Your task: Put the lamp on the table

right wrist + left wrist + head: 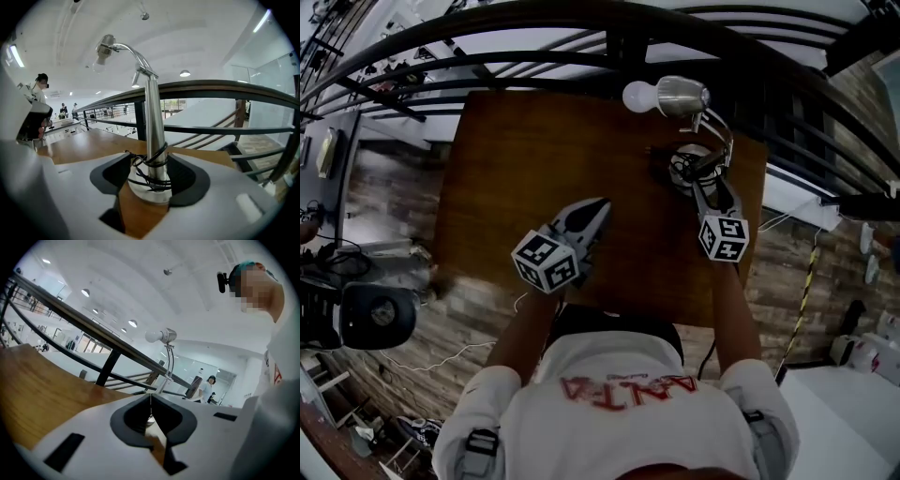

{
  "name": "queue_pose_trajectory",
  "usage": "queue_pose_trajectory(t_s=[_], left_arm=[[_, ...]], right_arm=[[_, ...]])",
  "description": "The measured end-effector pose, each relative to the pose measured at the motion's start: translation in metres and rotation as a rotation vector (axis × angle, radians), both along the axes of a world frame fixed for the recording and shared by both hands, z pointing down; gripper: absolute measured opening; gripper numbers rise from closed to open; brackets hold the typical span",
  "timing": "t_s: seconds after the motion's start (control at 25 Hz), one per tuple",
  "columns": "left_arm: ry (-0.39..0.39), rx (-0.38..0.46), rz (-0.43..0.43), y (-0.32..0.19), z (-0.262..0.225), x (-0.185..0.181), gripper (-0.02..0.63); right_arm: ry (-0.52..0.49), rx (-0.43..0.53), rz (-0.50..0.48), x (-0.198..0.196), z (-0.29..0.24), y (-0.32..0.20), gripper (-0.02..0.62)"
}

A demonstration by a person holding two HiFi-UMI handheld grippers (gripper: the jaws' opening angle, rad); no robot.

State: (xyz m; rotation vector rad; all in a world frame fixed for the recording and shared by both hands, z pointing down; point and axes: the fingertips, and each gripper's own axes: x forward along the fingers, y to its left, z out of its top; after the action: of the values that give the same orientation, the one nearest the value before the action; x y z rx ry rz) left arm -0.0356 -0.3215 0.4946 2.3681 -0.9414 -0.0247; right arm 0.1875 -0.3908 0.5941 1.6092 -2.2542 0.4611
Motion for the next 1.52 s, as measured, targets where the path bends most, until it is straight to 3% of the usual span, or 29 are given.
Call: queue_pose_trajectory(t_s=[0.16,0.48,0.6,0.76,0.88,1.16,1.52], left_arm=[[-0.021,0.061,0.006,0.001,-0.024,-0.008,0.011],[-0.068,0.183,-0.009,0.013,-0.080,-0.032,0.011],[-0.070,0.196,-0.016,0.020,-0.100,-0.041,0.011],[-0.138,0.243,-0.018,0.033,-0.121,-0.054,0.011],[-0.169,0.277,-0.039,0.045,-0.132,-0.062,0.011],[-0.168,0.336,-0.083,0.053,-0.157,-0.074,0.011],[-0.128,0.351,-0.048,0.065,-0.167,-0.069,0.011]], right_arm=[[-0.044,0.009,0.031,-0.012,-0.025,0.028,0.215],[-0.092,0.130,0.092,-0.031,-0.115,0.078,0.177],[-0.099,0.148,0.120,-0.041,-0.142,0.097,0.123],[-0.124,0.161,0.151,-0.056,-0.169,0.122,0.035],[-0.123,0.194,0.137,-0.064,-0.191,0.139,0.015],[-0.158,0.279,0.133,-0.068,-0.244,0.151,0.002],[-0.160,0.313,0.125,-0.079,-0.261,0.162,0.002]])
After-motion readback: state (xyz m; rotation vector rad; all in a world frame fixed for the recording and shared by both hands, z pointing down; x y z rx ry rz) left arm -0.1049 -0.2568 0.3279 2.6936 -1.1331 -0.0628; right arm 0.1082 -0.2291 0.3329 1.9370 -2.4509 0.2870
